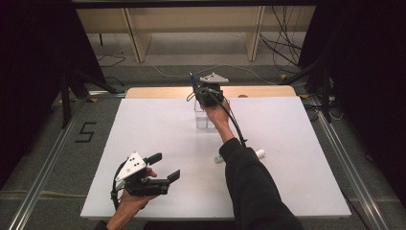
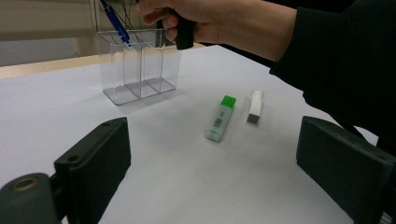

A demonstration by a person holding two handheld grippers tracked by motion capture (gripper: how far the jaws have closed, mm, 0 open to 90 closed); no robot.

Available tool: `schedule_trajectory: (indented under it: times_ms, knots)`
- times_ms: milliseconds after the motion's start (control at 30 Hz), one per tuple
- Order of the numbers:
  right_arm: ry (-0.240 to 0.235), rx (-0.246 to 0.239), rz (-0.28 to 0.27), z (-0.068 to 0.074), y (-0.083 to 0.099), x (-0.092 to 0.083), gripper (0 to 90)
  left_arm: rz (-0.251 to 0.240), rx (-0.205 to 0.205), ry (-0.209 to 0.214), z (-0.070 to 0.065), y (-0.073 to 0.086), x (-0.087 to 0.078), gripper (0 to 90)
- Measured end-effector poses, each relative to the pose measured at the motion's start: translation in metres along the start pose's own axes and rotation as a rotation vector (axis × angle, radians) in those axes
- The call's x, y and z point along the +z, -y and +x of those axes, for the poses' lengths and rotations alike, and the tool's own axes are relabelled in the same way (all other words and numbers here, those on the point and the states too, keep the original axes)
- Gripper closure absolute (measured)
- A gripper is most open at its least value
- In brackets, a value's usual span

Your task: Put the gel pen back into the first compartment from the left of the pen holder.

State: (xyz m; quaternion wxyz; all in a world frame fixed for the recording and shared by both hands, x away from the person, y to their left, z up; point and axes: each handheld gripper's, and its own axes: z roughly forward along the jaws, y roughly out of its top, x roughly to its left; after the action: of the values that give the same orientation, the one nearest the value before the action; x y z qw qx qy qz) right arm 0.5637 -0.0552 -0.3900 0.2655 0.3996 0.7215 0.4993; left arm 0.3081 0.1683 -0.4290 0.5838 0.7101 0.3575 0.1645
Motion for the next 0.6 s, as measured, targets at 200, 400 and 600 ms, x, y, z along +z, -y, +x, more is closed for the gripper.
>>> schedule_trajectory:
  times_ms: [200,400,600]
  knots:
    - [0.000,-0.007,0.005,0.0033,0.0025,0.0018,79.7,0.000,0.000,0.000,0.0002,0.0001,-0.0001,9.3]
    - [0.003,-0.001,0.032,0.0047,0.0066,0.0023,79.7,0.000,0.000,0.000,0.0000,0.0001,0.0000,9.3]
    - [0.002,-0.001,0.026,0.0055,0.0061,0.0014,79.6,0.000,0.001,0.001,0.0004,0.0002,-0.0001,9.3]
